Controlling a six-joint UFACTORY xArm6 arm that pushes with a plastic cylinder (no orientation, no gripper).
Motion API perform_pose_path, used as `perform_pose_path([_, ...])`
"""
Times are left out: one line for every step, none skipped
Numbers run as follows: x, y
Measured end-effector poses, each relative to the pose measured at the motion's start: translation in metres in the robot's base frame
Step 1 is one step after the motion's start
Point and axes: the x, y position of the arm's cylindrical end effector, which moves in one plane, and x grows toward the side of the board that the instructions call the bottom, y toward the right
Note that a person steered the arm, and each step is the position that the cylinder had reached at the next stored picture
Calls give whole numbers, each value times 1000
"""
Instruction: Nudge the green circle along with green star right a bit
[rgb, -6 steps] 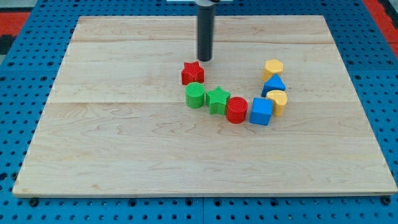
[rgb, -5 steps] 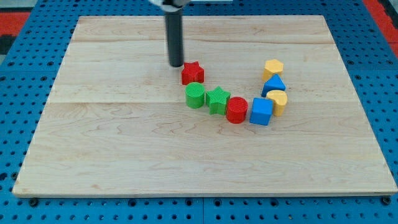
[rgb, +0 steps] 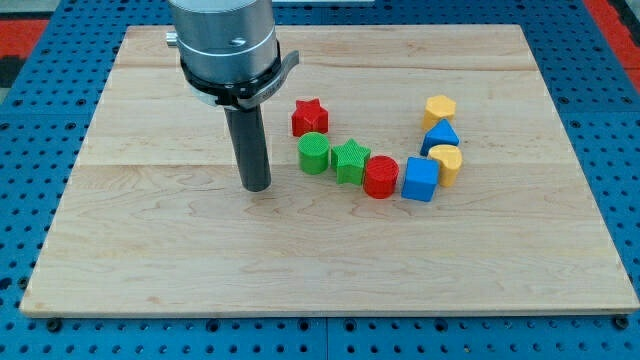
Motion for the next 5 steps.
perform_pose_path([-12, 8])
perform_pose_path([-28, 24])
perform_pose_path([-25, 43])
perform_pose_path([-18, 50])
perform_pose_path([-1, 50])
